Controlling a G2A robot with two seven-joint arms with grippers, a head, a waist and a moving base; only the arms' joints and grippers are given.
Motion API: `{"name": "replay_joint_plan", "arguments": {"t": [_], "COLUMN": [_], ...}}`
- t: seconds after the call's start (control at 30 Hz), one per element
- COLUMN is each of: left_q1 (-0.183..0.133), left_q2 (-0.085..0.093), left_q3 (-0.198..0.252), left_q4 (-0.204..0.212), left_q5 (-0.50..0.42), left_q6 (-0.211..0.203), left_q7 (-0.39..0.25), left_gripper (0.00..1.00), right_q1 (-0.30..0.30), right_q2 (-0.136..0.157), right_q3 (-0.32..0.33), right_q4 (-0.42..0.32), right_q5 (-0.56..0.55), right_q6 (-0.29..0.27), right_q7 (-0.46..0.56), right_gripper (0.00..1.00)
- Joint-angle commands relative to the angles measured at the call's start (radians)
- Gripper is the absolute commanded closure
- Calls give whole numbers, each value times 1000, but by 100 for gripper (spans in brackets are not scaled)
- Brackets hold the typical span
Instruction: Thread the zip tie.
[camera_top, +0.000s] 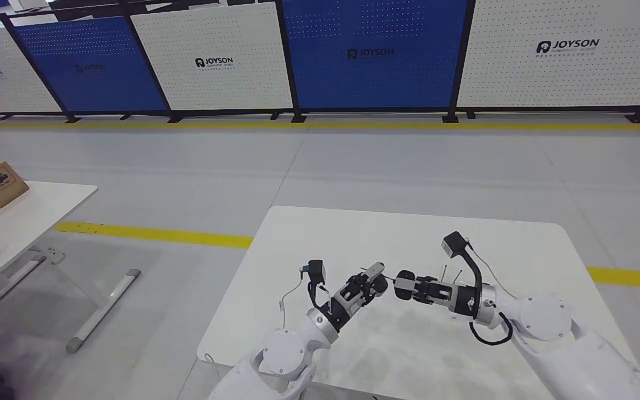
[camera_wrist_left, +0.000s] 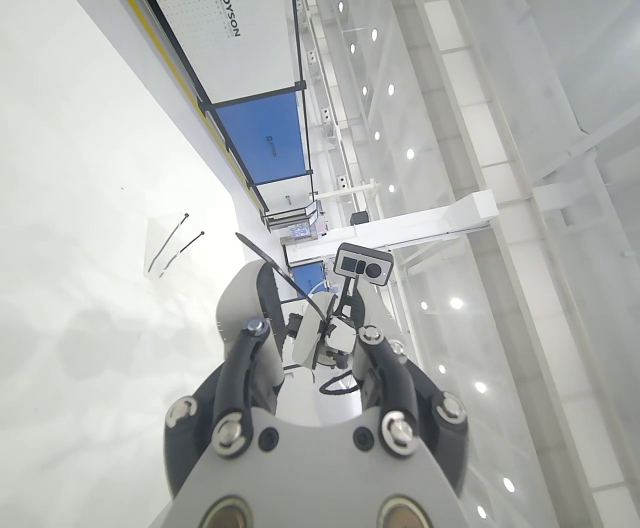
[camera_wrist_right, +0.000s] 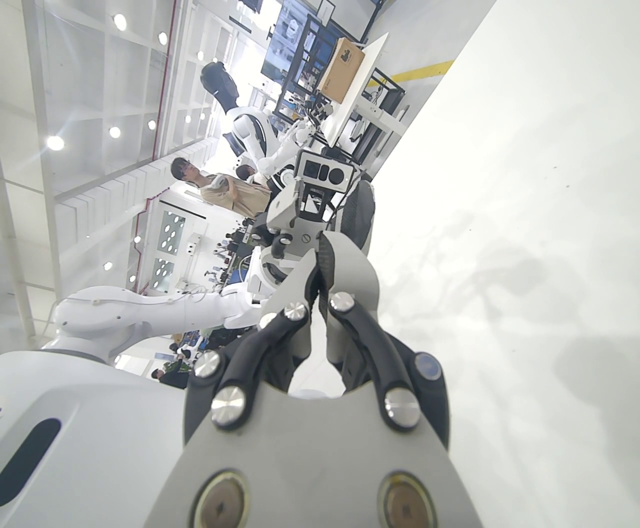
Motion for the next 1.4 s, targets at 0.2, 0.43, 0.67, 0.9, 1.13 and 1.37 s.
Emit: {"name": "replay_joint_plan", "arguments": {"t": [0.2, 0.43, 0.67, 0.9, 1.13, 1.37], "left_q1": [0, -1, 1, 13, 39, 39], "left_q2": [-1, -2, -2, -3, 5, 6], "left_q3": [-1, -3, -5, -27, -75, -80], "left_q4": [0, 1, -8, -30, -53, -54], "left_q5": [0, 1, 15, 17, 76, 96], "left_q6": [0, -3, 18, 34, 77, 82], "left_q7": [1, -2, 5, 73, 111, 118], "left_gripper": [100, 100, 100, 100, 100, 100], "right_q1": [0, 0, -12, -59, -143, -158], "right_q2": [0, 0, -1, 12, 36, 41], "right_q3": [0, 0, 4, 71, 159, 172], "right_q4": [0, 0, -14, -28, -51, -53], "right_q5": [0, 0, -9, -10, -37, -71], "right_q6": [0, 0, 8, 0, 0, 4], "right_q7": [0, 0, -18, -4, 47, 76], "right_gripper": [100, 100, 0, 0, 0, 0]}}
